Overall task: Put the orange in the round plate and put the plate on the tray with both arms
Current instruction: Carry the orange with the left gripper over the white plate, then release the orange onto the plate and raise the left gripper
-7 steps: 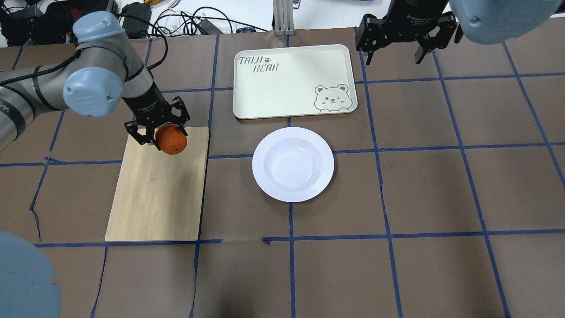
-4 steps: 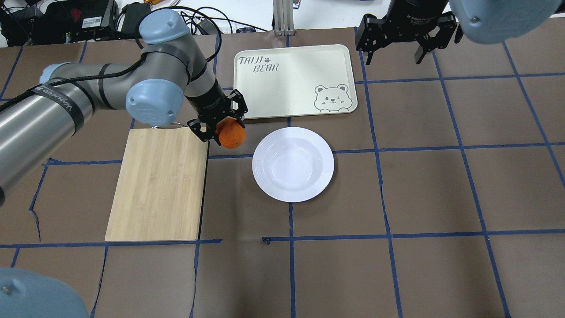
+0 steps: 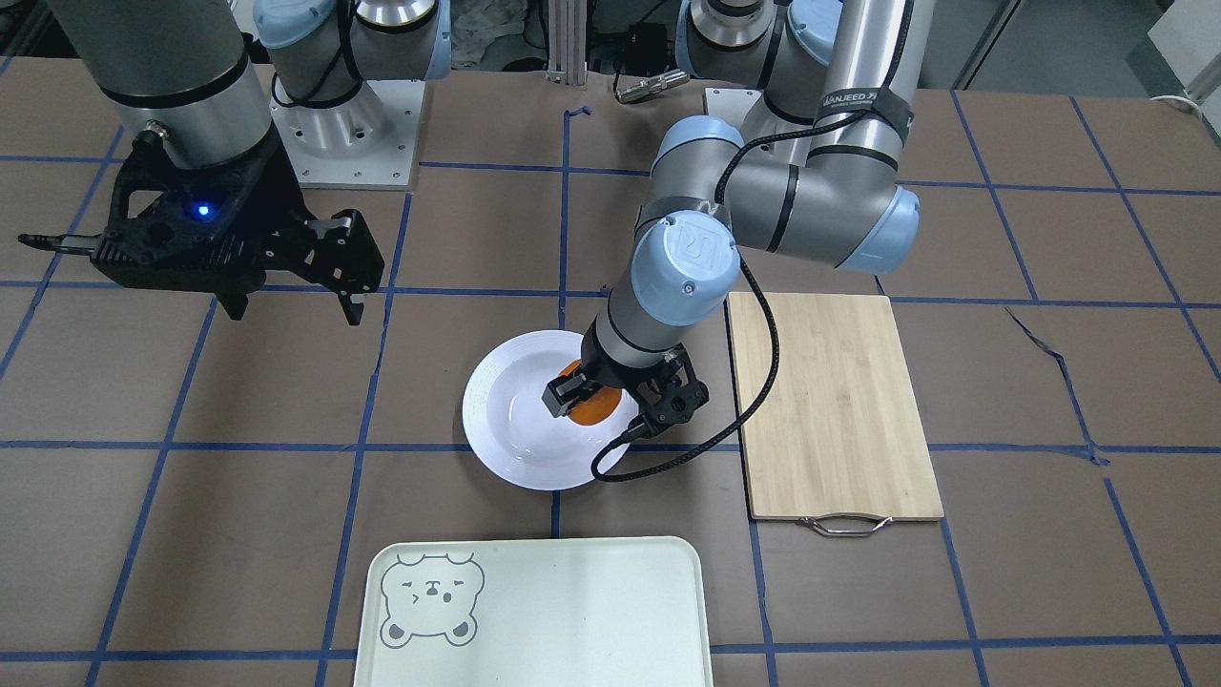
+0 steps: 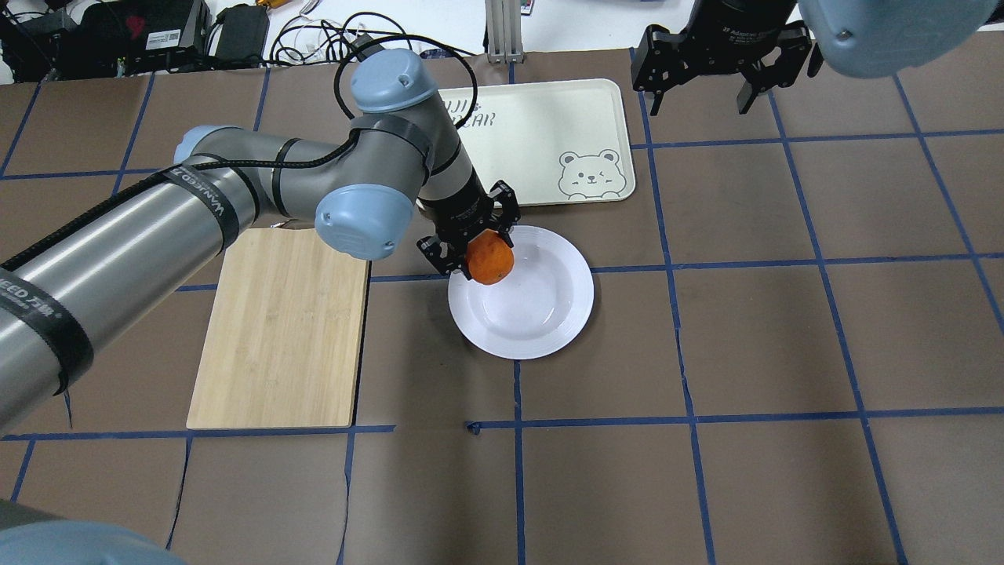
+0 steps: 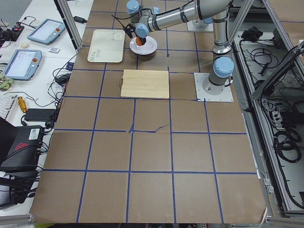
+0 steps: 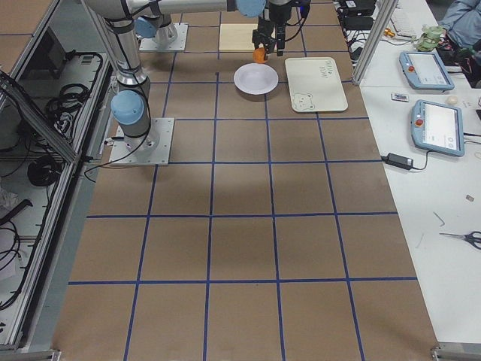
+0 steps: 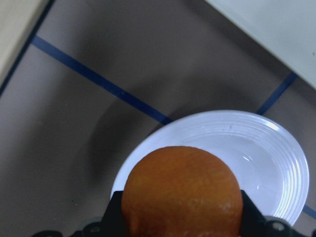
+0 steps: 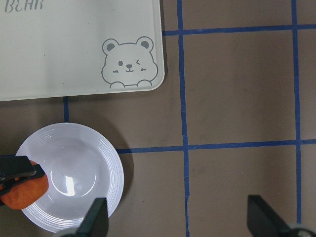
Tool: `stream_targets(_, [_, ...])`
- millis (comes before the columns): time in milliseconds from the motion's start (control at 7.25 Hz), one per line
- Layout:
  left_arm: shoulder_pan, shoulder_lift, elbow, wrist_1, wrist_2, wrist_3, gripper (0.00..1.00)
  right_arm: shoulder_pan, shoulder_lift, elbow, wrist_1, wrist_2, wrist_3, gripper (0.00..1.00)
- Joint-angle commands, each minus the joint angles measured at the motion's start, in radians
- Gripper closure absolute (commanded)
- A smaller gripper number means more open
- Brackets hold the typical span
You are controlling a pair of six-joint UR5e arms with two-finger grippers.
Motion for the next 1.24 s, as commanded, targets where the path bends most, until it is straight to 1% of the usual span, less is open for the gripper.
stream_targets(0, [-0.033,-0.022,-0.001,0.065,-0.005,-0.036,0.0,-0.012,0.004,0.0,-0.006,0.0,0.0,0.0])
stream_targets(138, [-0.033,-0.021,0.003,0.085,-0.003,-0.029,0.0,-0.012,0.0,-0.002,-0.005,-0.003,-0.001,0.0])
stream_targets(276, [-0.031,0.004,0.006,0.085,-0.002,0.025,0.0,-0.012,-0.002,-0.009,-0.002,-0.003,-0.007,0.0])
stream_targets(414, [-0.024,0.018,0.014,0.084,0.015,0.131,0.0,-0.012,0.0,-0.009,-0.002,-0.006,-0.006,0.0])
stream_targets(552, [0.007,0.036,0.031,0.062,0.073,0.185,0.0,-0.013,0.0,-0.008,0.005,-0.009,-0.006,0.0])
stream_targets(690, [0.065,0.044,0.052,0.027,0.078,0.245,0.0,-0.015,0.001,-0.005,0.008,-0.003,-0.003,0.0])
stream_targets(828, [0.109,0.071,0.064,-0.038,0.078,0.391,0.0,-0.015,0.009,0.0,0.024,0.082,0.006,0.0])
stream_targets(966, [0.166,0.097,0.078,-0.118,0.075,0.57,0.0,-0.016,0.018,0.0,0.008,0.133,0.009,0.0])
stream_targets(1103, [0.22,0.123,0.095,-0.184,0.08,0.668,0.0,-0.016,0.035,0.005,-0.003,0.136,0.005,0.0])
